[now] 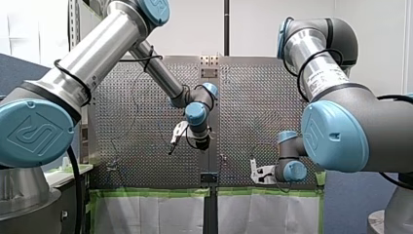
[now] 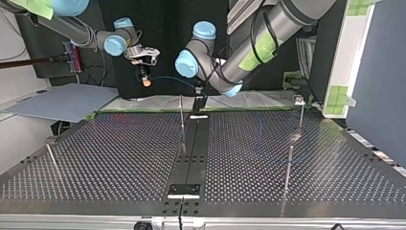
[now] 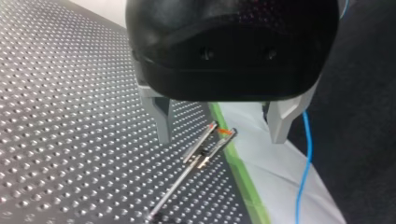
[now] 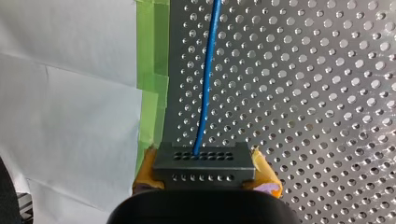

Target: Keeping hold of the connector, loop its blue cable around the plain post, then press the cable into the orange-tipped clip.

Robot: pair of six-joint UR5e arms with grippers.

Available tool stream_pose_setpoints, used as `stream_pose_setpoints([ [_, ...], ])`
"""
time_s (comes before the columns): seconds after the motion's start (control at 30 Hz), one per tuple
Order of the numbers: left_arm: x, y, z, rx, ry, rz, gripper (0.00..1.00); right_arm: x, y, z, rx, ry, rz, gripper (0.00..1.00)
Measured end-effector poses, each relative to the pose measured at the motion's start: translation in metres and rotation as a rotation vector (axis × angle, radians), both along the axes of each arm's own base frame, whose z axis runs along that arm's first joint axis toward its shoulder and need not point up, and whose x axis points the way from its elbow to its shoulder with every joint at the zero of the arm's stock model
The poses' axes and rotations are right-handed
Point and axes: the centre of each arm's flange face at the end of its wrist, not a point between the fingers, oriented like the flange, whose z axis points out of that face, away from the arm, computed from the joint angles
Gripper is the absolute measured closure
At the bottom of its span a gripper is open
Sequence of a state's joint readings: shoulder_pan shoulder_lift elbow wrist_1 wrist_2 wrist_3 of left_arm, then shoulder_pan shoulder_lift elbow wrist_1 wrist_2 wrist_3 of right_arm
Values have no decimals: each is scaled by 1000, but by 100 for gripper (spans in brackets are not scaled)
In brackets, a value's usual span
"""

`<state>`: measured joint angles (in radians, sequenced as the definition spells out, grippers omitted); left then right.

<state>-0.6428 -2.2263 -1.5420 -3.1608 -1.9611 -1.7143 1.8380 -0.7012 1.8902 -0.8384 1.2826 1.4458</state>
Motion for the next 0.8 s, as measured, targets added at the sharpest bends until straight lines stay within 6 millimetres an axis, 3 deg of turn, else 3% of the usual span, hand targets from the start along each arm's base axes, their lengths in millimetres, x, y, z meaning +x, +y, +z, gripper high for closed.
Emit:
stream_pose_setpoints([
  [0.57,24,-20,42,-75,81,-54,0,3,0,1,-8,-18,3,100],
  [0.8,38,-20,34,-3,104,-49,0,4,0,1,-8,-19,4,100],
])
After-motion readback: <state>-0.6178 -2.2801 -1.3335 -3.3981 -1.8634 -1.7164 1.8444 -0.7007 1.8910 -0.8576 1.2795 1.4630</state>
